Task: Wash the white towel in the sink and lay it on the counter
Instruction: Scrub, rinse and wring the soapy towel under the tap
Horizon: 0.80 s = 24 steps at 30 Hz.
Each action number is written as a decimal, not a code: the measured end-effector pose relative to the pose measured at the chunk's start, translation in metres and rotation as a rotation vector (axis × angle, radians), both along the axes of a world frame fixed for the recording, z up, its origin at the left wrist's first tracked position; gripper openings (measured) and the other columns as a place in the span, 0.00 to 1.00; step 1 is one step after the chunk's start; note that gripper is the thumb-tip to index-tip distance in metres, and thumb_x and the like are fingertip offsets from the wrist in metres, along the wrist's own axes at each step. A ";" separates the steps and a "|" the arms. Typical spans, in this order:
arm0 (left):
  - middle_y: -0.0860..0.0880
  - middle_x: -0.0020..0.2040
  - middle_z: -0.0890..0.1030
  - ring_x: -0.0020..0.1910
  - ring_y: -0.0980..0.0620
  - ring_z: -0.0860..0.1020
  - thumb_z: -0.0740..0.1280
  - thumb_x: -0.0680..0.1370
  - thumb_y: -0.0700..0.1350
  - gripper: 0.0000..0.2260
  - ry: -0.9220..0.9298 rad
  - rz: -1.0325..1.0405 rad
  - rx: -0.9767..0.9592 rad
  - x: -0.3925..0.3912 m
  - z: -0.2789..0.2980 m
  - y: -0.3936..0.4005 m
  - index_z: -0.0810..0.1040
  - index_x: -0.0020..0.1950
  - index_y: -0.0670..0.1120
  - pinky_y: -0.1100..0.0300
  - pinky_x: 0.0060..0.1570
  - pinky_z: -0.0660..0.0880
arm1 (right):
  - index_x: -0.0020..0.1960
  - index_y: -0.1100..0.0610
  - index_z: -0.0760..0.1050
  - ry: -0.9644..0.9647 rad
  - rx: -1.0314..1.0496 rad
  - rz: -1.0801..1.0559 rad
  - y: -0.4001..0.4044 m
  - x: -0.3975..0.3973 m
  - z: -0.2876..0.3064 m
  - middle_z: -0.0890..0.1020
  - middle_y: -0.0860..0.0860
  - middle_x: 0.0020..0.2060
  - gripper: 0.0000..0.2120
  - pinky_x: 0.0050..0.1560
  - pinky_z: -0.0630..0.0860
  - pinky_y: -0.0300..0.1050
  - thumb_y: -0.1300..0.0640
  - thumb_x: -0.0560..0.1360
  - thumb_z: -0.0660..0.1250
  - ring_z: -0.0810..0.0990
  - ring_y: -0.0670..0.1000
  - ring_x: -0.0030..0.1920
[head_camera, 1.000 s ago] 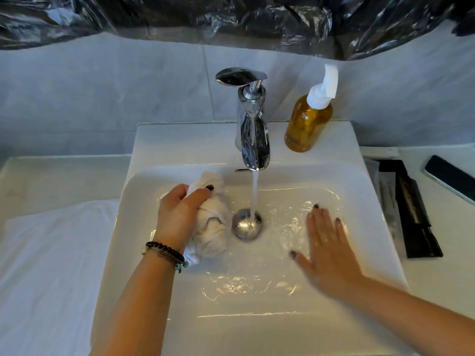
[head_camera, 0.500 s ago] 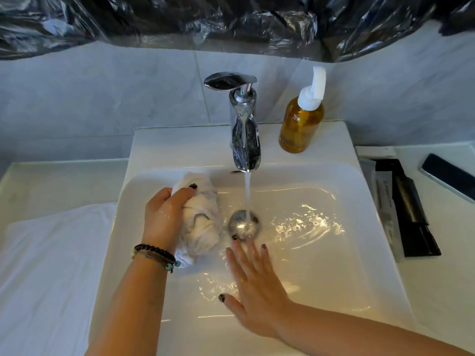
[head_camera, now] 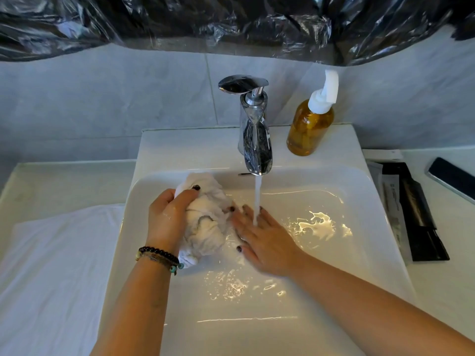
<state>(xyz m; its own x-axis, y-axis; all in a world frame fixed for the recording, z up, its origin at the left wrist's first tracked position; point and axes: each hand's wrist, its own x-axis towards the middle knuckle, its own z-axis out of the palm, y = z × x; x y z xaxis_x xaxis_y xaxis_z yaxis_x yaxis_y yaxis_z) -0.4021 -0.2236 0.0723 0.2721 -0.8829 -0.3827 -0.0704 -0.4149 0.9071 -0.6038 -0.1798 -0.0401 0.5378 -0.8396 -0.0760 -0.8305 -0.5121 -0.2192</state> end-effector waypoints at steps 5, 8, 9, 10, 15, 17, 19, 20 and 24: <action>0.44 0.34 0.74 0.37 0.48 0.74 0.70 0.76 0.47 0.13 -0.022 -0.013 -0.024 -0.004 -0.003 0.001 0.75 0.35 0.42 0.55 0.40 0.70 | 0.77 0.63 0.58 -0.334 0.139 -0.301 -0.014 0.003 0.003 0.61 0.58 0.76 0.30 0.76 0.56 0.48 0.46 0.81 0.55 0.59 0.55 0.76; 0.42 0.37 0.76 0.40 0.48 0.75 0.70 0.75 0.51 0.17 0.029 -0.069 -0.041 -0.009 -0.008 0.001 0.79 0.41 0.36 0.53 0.44 0.71 | 0.63 0.60 0.75 -0.988 0.244 -0.804 -0.026 0.031 0.042 0.80 0.53 0.55 0.14 0.50 0.73 0.38 0.62 0.78 0.63 0.79 0.48 0.50; 0.42 0.39 0.77 0.41 0.47 0.75 0.71 0.74 0.54 0.19 0.067 -0.084 -0.041 -0.012 -0.009 0.002 0.80 0.43 0.36 0.52 0.45 0.72 | 0.58 0.60 0.78 -1.132 0.270 -0.979 -0.033 0.038 0.055 0.81 0.52 0.49 0.10 0.44 0.73 0.39 0.63 0.77 0.64 0.79 0.50 0.46; 0.41 0.42 0.80 0.43 0.45 0.78 0.71 0.73 0.56 0.22 0.131 -0.085 -0.037 -0.016 -0.010 0.004 0.80 0.45 0.34 0.50 0.48 0.73 | 0.53 0.60 0.79 -1.177 0.323 -1.095 -0.043 0.042 0.066 0.82 0.54 0.47 0.08 0.40 0.71 0.41 0.61 0.77 0.64 0.79 0.53 0.46; 0.30 0.61 0.76 0.62 0.33 0.76 0.62 0.77 0.63 0.34 0.752 -0.116 0.049 -0.031 -0.004 0.020 0.74 0.66 0.33 0.41 0.66 0.71 | 0.38 0.55 0.75 -1.194 0.842 -1.195 -0.059 0.031 0.097 0.81 0.53 0.32 0.14 0.36 0.71 0.43 0.49 0.79 0.63 0.79 0.53 0.35; 0.28 0.54 0.79 0.56 0.35 0.79 0.60 0.79 0.60 0.33 1.060 -0.220 0.104 -0.037 0.001 0.022 0.72 0.65 0.30 0.45 0.58 0.78 | 0.38 0.55 0.77 -1.387 1.017 -1.163 -0.050 0.019 0.101 0.81 0.51 0.29 0.12 0.33 0.74 0.42 0.49 0.75 0.67 0.79 0.49 0.29; 0.30 0.43 0.81 0.47 0.38 0.83 0.63 0.76 0.64 0.33 0.914 -0.269 0.124 -0.045 0.001 0.016 0.76 0.58 0.32 0.51 0.50 0.80 | 0.44 0.56 0.81 -1.364 0.982 -1.190 -0.043 0.004 0.098 0.84 0.52 0.36 0.14 0.38 0.76 0.44 0.44 0.70 0.71 0.82 0.51 0.36; 0.32 0.42 0.81 0.46 0.37 0.82 0.66 0.72 0.67 0.33 0.667 -0.244 0.106 -0.049 -0.001 0.010 0.80 0.54 0.36 0.49 0.52 0.78 | 0.48 0.56 0.82 -1.346 0.957 -1.214 -0.042 -0.006 0.097 0.85 0.53 0.40 0.20 0.40 0.76 0.45 0.40 0.68 0.72 0.83 0.53 0.40; 0.40 0.53 0.82 0.54 0.41 0.81 0.72 0.69 0.62 0.24 0.213 -0.397 0.020 -0.061 -0.005 -0.003 0.79 0.56 0.46 0.44 0.61 0.75 | 0.57 0.53 0.79 -1.198 0.773 -1.305 -0.036 -0.051 0.114 0.84 0.55 0.48 0.28 0.53 0.77 0.51 0.32 0.70 0.66 0.82 0.55 0.50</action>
<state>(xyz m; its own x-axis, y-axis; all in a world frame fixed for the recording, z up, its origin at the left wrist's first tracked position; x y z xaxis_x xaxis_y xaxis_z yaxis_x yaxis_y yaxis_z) -0.4628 -0.2264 0.0673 -0.1725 -0.8947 -0.4120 -0.0404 -0.4115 0.9105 -0.6551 -0.2159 0.0739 -0.2502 -0.6740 -0.6951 0.1701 0.6761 -0.7169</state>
